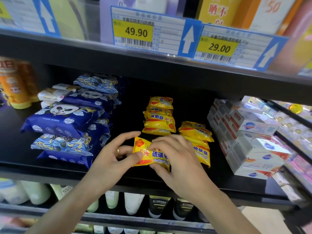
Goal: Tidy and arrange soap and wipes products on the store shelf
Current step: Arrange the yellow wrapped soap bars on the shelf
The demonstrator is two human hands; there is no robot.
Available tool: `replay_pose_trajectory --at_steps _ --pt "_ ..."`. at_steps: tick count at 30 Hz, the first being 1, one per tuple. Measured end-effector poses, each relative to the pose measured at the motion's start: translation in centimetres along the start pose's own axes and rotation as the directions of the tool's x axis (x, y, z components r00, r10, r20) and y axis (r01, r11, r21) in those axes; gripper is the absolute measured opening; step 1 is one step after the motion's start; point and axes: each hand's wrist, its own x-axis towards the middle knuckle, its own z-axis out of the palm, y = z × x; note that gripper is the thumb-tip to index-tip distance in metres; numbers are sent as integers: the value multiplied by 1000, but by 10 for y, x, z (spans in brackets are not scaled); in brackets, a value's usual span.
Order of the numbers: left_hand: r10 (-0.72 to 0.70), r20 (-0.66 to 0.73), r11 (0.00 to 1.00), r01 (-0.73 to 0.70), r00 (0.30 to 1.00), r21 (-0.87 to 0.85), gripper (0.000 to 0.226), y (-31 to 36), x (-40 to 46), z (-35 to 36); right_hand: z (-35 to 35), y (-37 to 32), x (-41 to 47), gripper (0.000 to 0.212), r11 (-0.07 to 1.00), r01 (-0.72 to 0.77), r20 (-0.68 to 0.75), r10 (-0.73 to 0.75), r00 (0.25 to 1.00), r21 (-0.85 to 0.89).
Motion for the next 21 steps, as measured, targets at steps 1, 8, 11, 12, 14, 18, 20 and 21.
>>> replay_pose_trajectory --at_steps 1,8,11,12,14,18,20,21 --pt "-1 5 1000 1 1000 -11 56 0 0 0 -5 0 3 42 999 20 13 -19 1000 -25" --pt "6 -91 989 7 996 145 29 -6 1 1 -62 46 40 42 952 -305 36 306 951 -14" --pt "48 -68 903 -13 997 430 21 -8 0 8 -74 90 66 38 887 -455 48 459 887 -75" --pt "51 -63 864 -13 997 503 20 -9 0 9 -76 103 72 36 865 -499 68 501 862 -56" --pt "85 -53 775 -32 995 631 20 -11 -1 11 -78 125 83 33 811 -584 137 576 806 24" --pt "144 -38 670 -69 989 739 25 -12 -3 14 -67 153 93 33 778 -628 246 607 756 13" --pt "136 -42 668 -60 990 742 31 -12 -3 14 -60 159 94 32 762 -647 301 624 721 -28" --pt "132 -41 668 -58 990 742 34 -11 -2 13 -59 161 94 32 753 -656 328 630 704 -40"
